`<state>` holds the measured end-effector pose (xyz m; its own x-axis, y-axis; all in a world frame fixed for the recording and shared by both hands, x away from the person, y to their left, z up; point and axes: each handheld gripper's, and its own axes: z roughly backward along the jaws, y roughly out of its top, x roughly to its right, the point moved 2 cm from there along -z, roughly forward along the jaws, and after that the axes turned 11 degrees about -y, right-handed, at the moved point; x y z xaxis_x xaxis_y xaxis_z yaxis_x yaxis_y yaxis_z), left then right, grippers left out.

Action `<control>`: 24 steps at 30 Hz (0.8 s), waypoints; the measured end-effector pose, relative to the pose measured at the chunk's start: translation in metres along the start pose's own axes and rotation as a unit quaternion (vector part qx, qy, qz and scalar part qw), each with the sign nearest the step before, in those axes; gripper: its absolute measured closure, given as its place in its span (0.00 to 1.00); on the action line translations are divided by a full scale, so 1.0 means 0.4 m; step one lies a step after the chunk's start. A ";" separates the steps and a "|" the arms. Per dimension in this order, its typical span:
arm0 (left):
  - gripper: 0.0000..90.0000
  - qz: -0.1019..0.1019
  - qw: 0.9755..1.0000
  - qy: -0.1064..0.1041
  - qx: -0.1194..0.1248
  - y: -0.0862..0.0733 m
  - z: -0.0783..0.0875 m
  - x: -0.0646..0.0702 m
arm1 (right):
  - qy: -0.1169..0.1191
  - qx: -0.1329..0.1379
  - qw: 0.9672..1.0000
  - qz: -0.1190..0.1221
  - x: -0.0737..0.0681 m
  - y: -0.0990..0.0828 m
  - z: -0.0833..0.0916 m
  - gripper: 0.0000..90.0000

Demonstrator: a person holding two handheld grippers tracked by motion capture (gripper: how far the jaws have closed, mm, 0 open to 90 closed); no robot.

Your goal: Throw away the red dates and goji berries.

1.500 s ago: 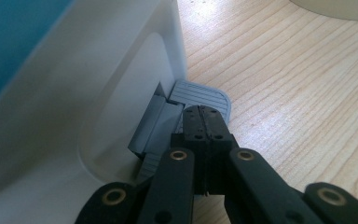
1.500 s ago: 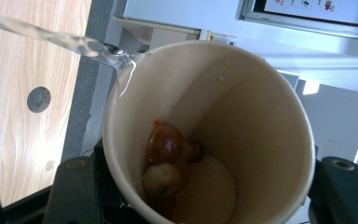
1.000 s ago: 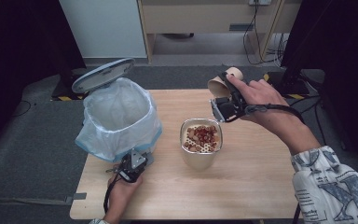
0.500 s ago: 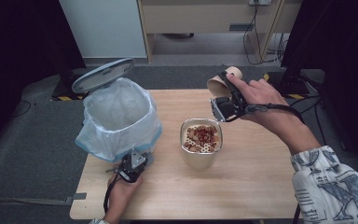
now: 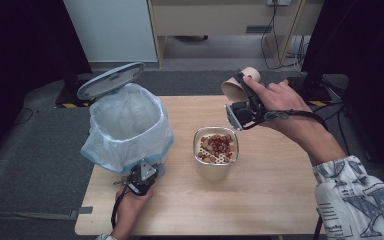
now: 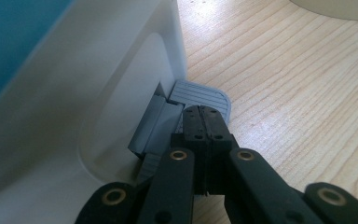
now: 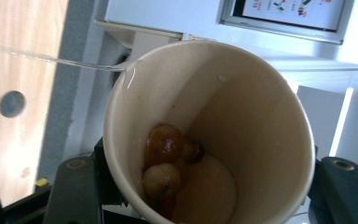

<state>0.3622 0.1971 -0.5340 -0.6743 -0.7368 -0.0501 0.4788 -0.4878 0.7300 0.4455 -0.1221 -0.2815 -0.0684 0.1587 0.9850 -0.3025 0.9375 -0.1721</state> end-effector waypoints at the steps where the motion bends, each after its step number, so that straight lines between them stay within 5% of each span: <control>1: 0.99 0.000 1.000 0.000 0.000 0.000 0.000 0.000 | -0.004 -0.001 1.000 0.003 0.005 0.003 0.002 0.40; 15: 0.99 0.000 1.000 0.000 -0.001 0.000 0.000 0.000 | -0.027 0.002 0.996 0.085 0.001 0.019 -0.007 0.40; 24: 0.99 0.000 1.000 0.000 -0.001 0.000 0.000 0.000 | -0.031 0.002 0.996 0.087 0.004 0.022 -0.006 0.40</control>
<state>0.3621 0.1972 -0.5339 -0.6746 -0.7365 -0.0502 0.4795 -0.4889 0.7287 0.4451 -0.1127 -0.2816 -0.1790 0.2998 0.9371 -0.2844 0.8960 -0.3410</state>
